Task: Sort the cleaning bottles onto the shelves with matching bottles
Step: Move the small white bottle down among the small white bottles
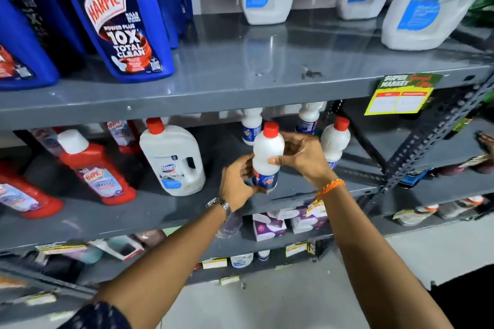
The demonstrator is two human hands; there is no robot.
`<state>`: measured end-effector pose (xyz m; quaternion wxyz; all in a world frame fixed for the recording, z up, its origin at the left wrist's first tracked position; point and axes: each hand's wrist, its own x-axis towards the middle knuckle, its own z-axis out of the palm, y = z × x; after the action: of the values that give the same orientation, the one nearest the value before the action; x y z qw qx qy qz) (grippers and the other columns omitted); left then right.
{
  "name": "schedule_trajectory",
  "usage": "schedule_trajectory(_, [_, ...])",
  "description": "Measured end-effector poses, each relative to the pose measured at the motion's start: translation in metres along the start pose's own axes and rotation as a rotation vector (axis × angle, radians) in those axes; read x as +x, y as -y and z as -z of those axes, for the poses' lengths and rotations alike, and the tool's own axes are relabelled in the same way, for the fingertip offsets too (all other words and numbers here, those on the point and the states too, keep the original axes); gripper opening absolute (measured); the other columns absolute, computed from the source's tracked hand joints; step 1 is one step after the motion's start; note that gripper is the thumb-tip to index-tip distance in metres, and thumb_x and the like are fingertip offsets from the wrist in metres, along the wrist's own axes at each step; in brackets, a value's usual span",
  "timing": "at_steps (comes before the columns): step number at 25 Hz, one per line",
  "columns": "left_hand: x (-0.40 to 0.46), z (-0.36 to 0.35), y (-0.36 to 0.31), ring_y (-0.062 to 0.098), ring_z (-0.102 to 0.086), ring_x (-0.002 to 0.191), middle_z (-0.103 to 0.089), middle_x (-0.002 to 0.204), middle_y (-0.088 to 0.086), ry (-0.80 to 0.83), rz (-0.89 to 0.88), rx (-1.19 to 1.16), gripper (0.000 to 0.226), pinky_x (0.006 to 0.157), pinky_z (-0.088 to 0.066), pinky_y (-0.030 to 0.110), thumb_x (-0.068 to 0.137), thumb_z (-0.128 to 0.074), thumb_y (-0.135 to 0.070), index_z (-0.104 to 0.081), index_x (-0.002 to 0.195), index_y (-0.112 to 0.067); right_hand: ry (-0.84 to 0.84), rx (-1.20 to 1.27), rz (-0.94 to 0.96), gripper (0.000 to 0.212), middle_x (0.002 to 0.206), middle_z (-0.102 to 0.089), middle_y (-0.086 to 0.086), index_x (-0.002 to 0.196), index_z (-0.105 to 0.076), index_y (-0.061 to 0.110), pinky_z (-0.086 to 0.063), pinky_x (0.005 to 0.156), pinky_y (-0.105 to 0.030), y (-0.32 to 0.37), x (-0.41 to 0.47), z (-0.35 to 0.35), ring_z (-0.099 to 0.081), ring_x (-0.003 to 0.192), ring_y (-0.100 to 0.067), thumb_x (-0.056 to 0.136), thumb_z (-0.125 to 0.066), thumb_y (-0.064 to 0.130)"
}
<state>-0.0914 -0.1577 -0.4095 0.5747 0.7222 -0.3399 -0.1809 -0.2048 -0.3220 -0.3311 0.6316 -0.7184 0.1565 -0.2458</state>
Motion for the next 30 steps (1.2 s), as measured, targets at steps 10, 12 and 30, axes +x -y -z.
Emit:
schedule_trajectory(10, [0.038,-0.016,0.032,0.016,-0.073,0.108,-0.074,0.121,0.006,-0.057,0.077,-0.011,0.087,0.092,-0.061,0.038,0.049,-0.096,0.0,-0.06,0.128,-0.013,0.045,-0.031,-0.075,0.067,0.128,-0.068,-0.021,0.129,-0.062,-0.008,-0.059,0.096,-0.04,-0.031,0.038,0.004,-0.069,0.118,-0.033,0.066,-0.083,-0.016])
schedule_trajectory(12, [0.04,-0.019,0.034,0.016,-0.073,0.107,-0.075,0.119,0.006,-0.068,0.076,-0.024,0.084,0.091,-0.061,0.039,0.049,-0.096,0.0,-0.061,0.124,-0.017,0.06,-0.047,-0.081,0.068,0.129,-0.068,-0.022,0.13,-0.062,-0.007,-0.059,0.096,-0.041,-0.034,0.043,0.005,-0.069,0.118,-0.032,0.066,-0.083,-0.016])
schedule_trajectory(30, [0.024,-0.018,0.029,0.012,-0.062,0.126,-0.064,0.138,0.002,-0.034,-0.014,0.024,0.091,0.104,-0.053,0.03,0.067,-0.09,-0.002,-0.049,0.145,-0.02,0.066,-0.136,-0.098,0.085,0.138,-0.065,-0.005,0.142,-0.053,0.005,-0.053,0.107,-0.037,-0.021,0.031,0.012,-0.064,0.127,-0.017,0.066,-0.089,-0.003])
